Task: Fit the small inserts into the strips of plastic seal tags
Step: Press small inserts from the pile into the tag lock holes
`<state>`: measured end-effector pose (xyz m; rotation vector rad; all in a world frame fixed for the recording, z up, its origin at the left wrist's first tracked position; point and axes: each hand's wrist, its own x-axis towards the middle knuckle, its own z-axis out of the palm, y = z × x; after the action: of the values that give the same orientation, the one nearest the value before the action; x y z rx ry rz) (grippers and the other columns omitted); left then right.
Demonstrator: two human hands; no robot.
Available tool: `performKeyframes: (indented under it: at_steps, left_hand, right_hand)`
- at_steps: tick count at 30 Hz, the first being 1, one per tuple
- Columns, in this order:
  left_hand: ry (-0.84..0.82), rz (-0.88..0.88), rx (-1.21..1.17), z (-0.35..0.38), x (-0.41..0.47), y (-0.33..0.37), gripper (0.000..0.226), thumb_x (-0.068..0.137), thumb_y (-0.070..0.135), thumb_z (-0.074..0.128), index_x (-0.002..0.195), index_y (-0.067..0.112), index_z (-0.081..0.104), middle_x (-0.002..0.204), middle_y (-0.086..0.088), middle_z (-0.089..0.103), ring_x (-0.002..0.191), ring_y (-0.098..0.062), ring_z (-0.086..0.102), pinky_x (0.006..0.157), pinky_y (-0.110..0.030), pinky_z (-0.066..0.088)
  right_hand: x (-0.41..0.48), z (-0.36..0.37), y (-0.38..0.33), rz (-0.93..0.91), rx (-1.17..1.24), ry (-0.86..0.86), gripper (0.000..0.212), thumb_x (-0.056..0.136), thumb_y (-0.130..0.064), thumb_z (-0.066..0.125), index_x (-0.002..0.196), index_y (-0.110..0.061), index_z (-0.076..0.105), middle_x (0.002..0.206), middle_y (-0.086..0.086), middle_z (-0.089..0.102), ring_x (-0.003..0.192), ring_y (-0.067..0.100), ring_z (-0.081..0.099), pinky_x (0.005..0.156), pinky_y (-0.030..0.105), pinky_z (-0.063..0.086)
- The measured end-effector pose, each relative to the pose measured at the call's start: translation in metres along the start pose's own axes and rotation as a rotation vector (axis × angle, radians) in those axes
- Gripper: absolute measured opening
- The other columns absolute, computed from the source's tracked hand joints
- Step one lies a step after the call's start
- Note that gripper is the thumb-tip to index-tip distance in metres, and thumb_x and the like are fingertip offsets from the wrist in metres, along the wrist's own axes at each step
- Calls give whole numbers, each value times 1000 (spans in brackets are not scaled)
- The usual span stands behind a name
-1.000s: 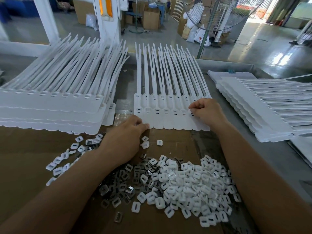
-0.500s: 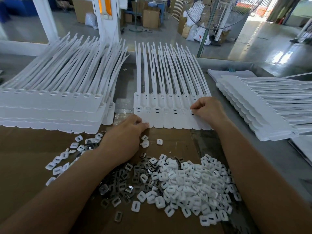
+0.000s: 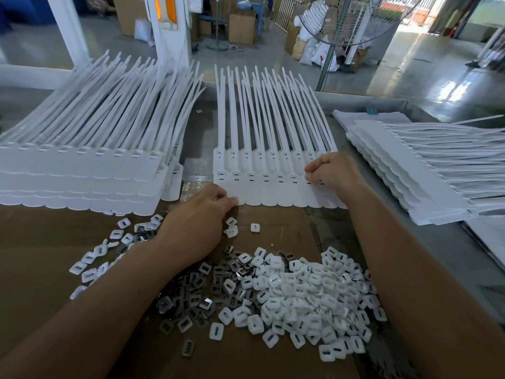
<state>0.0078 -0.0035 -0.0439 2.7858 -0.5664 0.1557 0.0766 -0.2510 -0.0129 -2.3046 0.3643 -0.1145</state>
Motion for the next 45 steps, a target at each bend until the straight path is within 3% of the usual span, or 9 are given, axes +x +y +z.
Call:
performKeyframes:
  at_steps: [6,10,14,18,24,28,34,40,45]
  left_hand:
    - [1,7,7,-1,0,1,51,89,6,42,135,27,41,134,3,37,116,-17,45,90,-34,46]
    - [-1,5,0,-1,0,2,50,88,6,41,134,26,42,134,2,37,116,-17,45,91,-35,46]
    - [5,12,-1,-1,0,1,50,88,5,41,134,26,43,133,2,38,114,-17,47,89,-35,47]
    - [-13,-2,6,-1,1,2,50,89,7,40,135,27,40,134,4,36,117,-16,43,91,-34,46]
    - [-8,-4,-7,-1,-1,0,49,89,7,38,134,26,42,133,3,37,118,-17,43,93,-36,44]
    - [-16,-10,-14,0,-2,0,48,90,8,37,134,26,42,134,4,37,119,-18,42,93,-36,43]
    - [-1,-6,-20,0,0,2,46,90,11,39,134,25,43,134,3,37,116,-19,45,91,-34,43]
    - [1,-3,-24,-1,-1,2,46,89,10,41,133,24,44,134,1,39,115,-20,47,91,-34,44]
    - [11,2,-30,-1,-1,1,46,89,10,40,133,24,45,133,1,40,114,-19,47,90,-35,44]
  right_hand:
    - [0,3,3,-23,-25,18,25,76,-8,72,63,-26,62,99,1,66,98,16,58,90,33,48]
    - [-3,6,11,-110,-89,33,25,81,-12,69,66,-31,60,80,-10,60,90,10,57,81,25,45]
    - [-7,7,15,-168,-110,29,11,85,-13,64,87,-23,68,87,-9,61,89,7,54,82,22,42]
    - [-17,1,18,-212,-166,15,20,88,-17,60,106,-20,69,104,-6,64,95,7,53,82,20,39]
    - [-39,-15,12,-247,-141,-143,20,87,-21,63,106,-20,67,93,-11,60,82,0,55,73,19,41]
    - [-64,-18,-11,-368,-151,-315,12,82,-19,67,76,-30,66,70,-22,62,66,-9,59,55,4,39]
    - [-99,7,-38,-513,-242,-662,9,78,-17,71,81,-25,71,76,-15,66,71,-6,58,67,8,46]
    - [-102,14,-40,-538,-289,-710,12,78,-16,72,89,-21,73,83,-8,68,74,0,58,71,14,46]
    - [-106,19,-42,-558,-366,-735,8,79,-19,71,86,-21,68,75,-17,57,70,-4,52,63,5,40]
